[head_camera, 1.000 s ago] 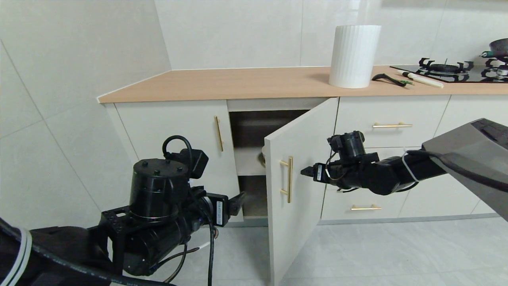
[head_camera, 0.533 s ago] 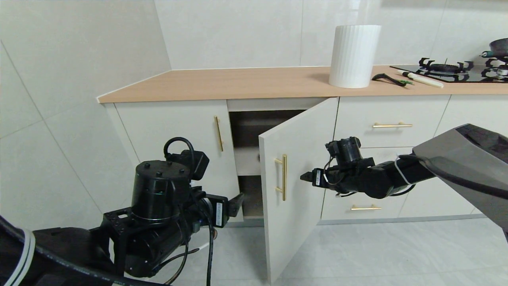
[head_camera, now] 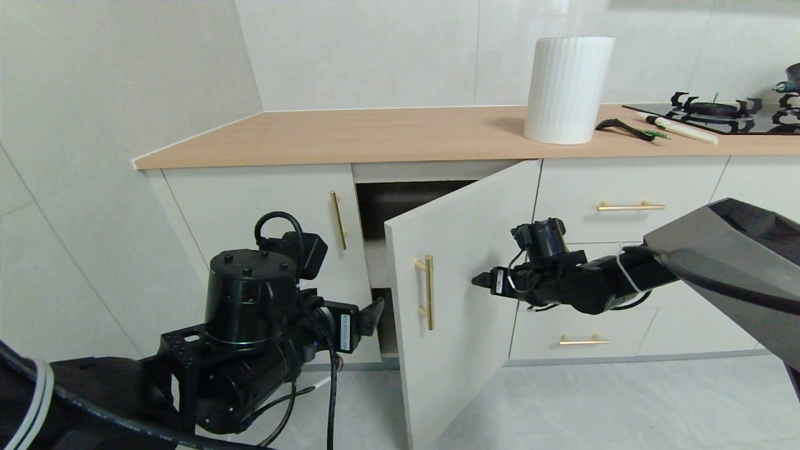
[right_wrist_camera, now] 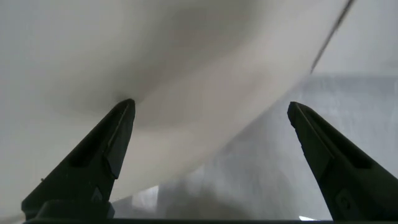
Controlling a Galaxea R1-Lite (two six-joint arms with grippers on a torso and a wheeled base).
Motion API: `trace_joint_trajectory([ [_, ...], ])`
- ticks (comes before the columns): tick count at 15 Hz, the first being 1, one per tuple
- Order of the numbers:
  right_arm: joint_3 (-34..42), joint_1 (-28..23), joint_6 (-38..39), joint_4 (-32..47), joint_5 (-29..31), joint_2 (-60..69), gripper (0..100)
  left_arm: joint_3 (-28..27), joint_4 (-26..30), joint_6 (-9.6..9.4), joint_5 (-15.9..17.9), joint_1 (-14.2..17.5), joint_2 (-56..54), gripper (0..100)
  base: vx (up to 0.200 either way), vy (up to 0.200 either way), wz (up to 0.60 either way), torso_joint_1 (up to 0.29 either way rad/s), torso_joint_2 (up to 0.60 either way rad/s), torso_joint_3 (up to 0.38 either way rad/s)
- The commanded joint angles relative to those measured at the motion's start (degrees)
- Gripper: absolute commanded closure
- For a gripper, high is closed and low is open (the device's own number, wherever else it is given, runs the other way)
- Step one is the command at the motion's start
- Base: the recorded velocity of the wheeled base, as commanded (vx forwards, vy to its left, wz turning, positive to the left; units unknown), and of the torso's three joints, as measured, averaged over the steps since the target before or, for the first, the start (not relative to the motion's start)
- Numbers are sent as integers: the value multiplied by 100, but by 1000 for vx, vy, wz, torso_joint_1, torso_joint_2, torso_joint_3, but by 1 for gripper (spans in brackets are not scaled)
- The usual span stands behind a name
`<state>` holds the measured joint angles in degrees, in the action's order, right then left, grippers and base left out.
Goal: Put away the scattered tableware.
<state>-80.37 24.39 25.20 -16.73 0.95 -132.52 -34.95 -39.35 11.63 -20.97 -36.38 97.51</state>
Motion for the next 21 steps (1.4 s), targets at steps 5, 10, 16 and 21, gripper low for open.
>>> trace_joint_trajectory([
  [5,-400,-31,301,-6,388,-212,0,551,-688,-293,-575,8,-549,0,0,0,0,0,0,0],
  [10,-1033,-14,723,-270,960,-652,0,595,-969,-310,-522,8,-356,0,0,0,0,0,0,0],
  [16,-1754,-31,978,-270,1373,-1091,0,586,-969,-319,-522,8,-241,0,0,0,0,0,0,0],
  [21,-2589,-172,1022,-235,2014,-1601,0,586,-978,-390,-522,8,-136,0,0,0,0,0,0,0],
])
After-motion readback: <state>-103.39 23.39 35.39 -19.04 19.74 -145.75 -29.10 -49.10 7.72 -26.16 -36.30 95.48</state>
